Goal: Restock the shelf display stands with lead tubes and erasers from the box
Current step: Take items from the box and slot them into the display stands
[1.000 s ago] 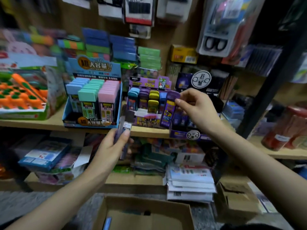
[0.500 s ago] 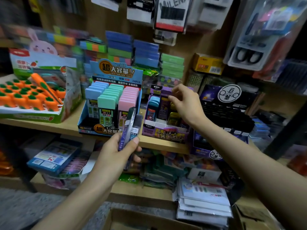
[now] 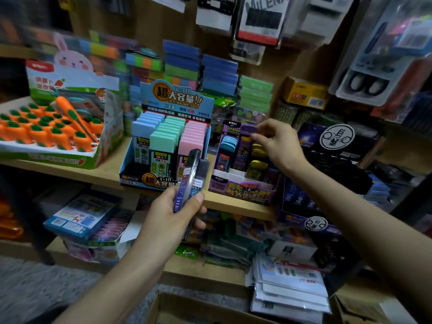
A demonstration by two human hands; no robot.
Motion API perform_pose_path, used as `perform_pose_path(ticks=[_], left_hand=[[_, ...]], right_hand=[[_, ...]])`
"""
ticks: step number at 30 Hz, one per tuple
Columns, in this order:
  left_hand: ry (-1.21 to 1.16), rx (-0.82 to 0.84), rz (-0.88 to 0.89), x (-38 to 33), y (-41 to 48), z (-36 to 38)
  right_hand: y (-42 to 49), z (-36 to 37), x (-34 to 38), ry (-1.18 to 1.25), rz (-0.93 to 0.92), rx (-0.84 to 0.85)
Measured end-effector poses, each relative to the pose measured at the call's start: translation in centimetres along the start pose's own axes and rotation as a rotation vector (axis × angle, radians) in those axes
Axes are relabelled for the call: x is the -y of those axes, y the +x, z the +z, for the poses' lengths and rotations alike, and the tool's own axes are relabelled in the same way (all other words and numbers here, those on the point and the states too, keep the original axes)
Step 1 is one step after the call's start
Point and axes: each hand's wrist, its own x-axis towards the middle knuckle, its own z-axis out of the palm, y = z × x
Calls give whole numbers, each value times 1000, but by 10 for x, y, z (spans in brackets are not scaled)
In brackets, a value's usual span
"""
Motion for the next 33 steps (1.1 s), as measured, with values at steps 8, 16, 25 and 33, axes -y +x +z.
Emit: perform_pose_path(ticks=[8,16,25,33], left_hand=[[6,20,-7,1,-2,3],[13,27,-5,1,-2,7],[7,41,3,0,-3,10],[2,83,-13,0,-5,24]], right_hand=[[5,0,-6,93,106,-21],[7,13,-7,-245,96,208],[2,9,2,-286,104,189],[-92,-21,44,550,232,429]])
